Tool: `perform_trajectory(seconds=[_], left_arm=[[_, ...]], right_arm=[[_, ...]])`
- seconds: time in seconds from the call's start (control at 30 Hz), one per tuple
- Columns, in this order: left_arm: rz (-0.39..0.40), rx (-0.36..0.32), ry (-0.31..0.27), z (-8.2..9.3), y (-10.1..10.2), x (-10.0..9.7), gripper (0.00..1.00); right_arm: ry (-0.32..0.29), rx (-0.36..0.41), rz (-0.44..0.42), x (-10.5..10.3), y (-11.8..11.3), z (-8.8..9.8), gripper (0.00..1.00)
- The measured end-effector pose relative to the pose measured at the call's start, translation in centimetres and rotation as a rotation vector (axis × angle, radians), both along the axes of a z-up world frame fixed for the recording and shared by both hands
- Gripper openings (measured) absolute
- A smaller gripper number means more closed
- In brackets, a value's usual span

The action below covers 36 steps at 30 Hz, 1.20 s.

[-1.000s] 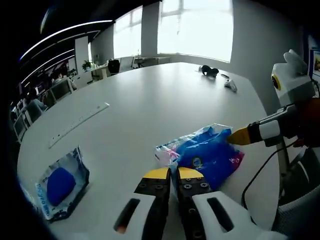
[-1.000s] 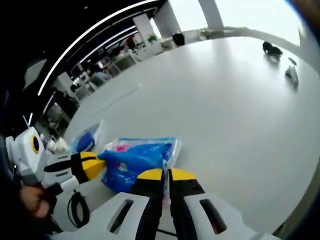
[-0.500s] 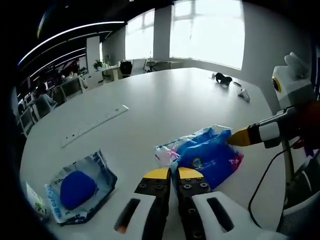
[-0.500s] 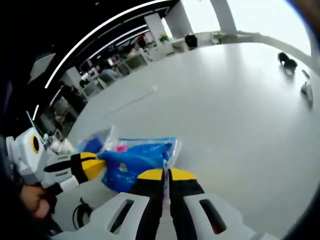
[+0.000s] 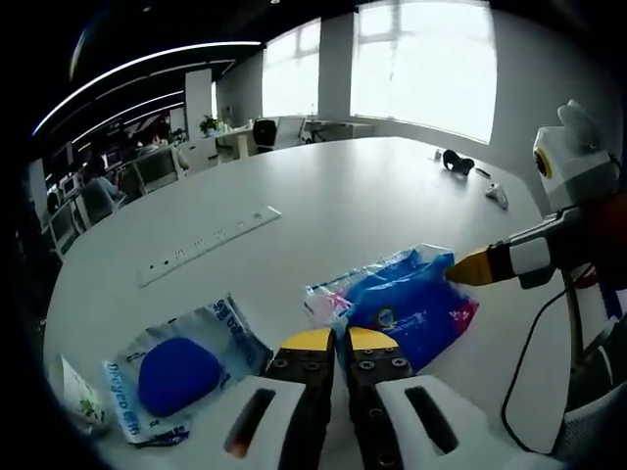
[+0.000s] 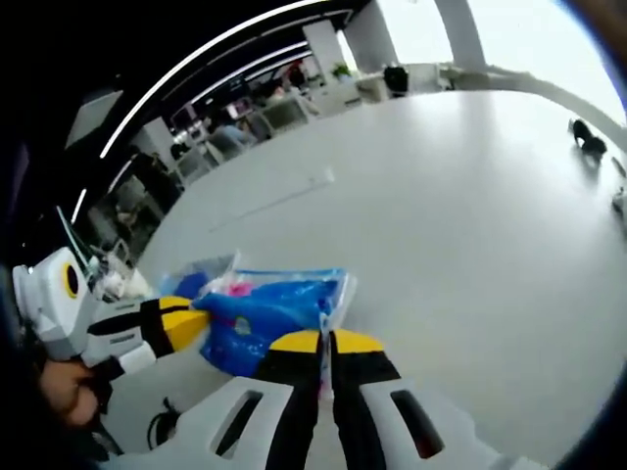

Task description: Arrange the tabletop items into an orderly group along one side of the table until the central work area is clear of visible clutter.

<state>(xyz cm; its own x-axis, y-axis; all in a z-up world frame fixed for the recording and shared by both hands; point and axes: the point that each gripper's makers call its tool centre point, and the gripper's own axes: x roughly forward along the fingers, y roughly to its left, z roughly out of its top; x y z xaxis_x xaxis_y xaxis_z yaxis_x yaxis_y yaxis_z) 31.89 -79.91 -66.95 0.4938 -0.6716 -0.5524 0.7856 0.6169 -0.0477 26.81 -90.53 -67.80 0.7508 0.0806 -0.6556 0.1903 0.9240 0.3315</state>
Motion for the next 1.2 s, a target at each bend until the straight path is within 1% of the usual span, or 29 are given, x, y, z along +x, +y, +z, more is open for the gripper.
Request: perform_trajectory(seconds=[0.27,0.47,0.57,0.8,1.2], left_arm=[[0.021,0.0,0.003,-0.3,0.6,0.7,0.02],[0.034,-0.003,0.001,-0.3,1.0,1.5,0.02],[0.037,-0.001,0.004,-0.6,1.1,1.7,0.02],[0.051,0.001,0.015,-1.3,1.2,2.3,0.01],[0.087,-0.021,0.028,-1.6,1.2,4.1,0.01]], right_arm=[[0.002,-0.006,0.027,1.2,0.3,0.1,0.0],[0.004,-0.004,0.043,1.9,0.7,-0.1,0.0],[0.009,0.0,0.048,2.2,0.8,-0.4,0.0],[0.021,-0.006,0.064,3.1,0.9,-0.9,0.0],[0.028,-0.021,0.087,5.1,0.7,-1.0,0.0]])
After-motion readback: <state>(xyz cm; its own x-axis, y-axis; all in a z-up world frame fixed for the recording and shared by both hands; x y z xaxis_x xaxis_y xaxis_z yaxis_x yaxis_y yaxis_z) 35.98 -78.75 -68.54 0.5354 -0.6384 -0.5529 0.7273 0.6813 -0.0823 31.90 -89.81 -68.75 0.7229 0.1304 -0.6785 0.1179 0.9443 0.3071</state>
